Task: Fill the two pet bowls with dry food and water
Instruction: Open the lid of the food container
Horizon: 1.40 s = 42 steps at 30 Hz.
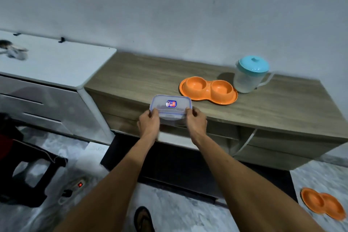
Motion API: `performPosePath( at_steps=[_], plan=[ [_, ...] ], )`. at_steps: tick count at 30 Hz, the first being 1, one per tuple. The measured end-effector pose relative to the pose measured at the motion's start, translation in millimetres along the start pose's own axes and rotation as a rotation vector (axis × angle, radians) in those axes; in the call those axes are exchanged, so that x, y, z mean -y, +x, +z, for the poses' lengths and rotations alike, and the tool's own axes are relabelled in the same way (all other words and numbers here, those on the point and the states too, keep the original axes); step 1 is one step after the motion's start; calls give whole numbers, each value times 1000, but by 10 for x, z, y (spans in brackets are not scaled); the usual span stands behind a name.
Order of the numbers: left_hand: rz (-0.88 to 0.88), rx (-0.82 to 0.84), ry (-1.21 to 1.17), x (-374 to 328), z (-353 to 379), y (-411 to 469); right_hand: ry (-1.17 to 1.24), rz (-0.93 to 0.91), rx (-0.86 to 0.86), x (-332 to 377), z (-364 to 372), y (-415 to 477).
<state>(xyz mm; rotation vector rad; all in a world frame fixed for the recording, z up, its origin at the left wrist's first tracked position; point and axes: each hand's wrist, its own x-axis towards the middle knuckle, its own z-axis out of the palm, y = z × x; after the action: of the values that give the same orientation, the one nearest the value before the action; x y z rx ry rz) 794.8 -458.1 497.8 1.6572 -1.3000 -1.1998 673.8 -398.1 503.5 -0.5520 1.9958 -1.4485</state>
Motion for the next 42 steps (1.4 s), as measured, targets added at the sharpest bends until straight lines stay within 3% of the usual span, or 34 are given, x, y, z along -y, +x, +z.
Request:
performPosePath(
  at_steps=[6,16,24,31,37,42],
  plan=[
    [0,12,-22,-180,148,610,-54,-12,-28,187,325,459],
    [-2,198,-44,-727,332,2167,-33,58,-127,663,1216,1604],
    [-5,298,-5,-615,504,2588,-24,156,-174,589,1432,1911],
    [-8,301,126,-688,501,2596,-60,160,-149,540,1412,2056],
    [19,215,292,-917,600,2781,-323,70,-274,636,1425,2392],
    [-19,152,437,-1000,930,3096,-429,75,-258,672,1471,2668]
  ],
)
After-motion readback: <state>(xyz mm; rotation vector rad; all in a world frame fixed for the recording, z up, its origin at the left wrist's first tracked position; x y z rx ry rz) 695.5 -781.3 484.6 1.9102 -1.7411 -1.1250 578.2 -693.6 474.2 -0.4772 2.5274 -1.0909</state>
